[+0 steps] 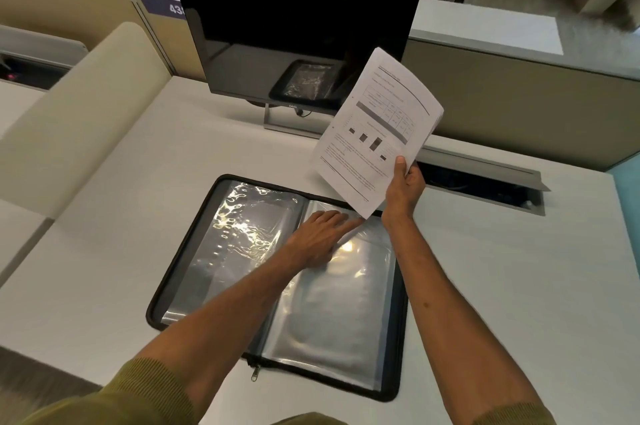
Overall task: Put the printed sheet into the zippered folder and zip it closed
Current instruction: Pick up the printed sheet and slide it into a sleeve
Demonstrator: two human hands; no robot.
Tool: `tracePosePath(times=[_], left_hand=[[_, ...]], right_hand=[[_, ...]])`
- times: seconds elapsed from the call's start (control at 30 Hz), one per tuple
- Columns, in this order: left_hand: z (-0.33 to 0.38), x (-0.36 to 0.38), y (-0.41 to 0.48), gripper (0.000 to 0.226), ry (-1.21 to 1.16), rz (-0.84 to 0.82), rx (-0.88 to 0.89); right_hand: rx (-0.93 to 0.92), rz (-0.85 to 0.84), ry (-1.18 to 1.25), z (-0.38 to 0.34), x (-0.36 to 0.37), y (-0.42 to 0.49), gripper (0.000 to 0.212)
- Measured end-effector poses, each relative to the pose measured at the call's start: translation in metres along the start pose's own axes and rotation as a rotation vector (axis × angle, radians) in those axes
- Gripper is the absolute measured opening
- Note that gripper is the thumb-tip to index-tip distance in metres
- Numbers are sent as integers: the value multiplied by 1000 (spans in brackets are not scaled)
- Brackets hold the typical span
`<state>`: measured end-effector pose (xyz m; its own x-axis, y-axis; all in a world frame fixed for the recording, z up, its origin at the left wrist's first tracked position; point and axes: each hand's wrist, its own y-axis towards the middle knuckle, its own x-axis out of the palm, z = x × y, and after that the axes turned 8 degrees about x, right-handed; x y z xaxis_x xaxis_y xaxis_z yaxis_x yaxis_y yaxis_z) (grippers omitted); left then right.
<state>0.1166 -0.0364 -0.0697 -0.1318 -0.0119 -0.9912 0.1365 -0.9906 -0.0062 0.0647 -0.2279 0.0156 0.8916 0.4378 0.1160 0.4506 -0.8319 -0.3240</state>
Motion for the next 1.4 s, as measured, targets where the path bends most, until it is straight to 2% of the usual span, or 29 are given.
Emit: tracePosePath(times=[0.27,0.37,0.4,0.47,0.57,0.7,1.0,1.17,1.4], left_hand=[[-5,-5,-2,71,-105,70,-16],[-4,-9,0,38,-200,124,-42],[-4,-11,1,33,-226,128,-63],[-4,-15,5,34,-265,113,-107],[-3,-21,12,49,-272,108,-140],[-4,-27,22,33,-227,117,-205],[-14,-21,34,21,-178,109,-282],[-16,-18,34,18,-159,128,-264],[-49,-20,21,22,-40,-8,-294]], right_hand=[[-10,-11,-28,12,-11,-4,29],[-12,-26,-31,15,-19,-4,32],[-7,-32,-30,15,-21,-5,32],[3,-30,-30,14,-26,-6,32],[2,-18,-41,13,-31,-6,30],[10,-34,-99,14,-37,-2,18],[39,-126,-163,16,-49,12,19],[56,-149,-234,17,-48,21,22],[94,-151,-261,16,-52,26,28]])
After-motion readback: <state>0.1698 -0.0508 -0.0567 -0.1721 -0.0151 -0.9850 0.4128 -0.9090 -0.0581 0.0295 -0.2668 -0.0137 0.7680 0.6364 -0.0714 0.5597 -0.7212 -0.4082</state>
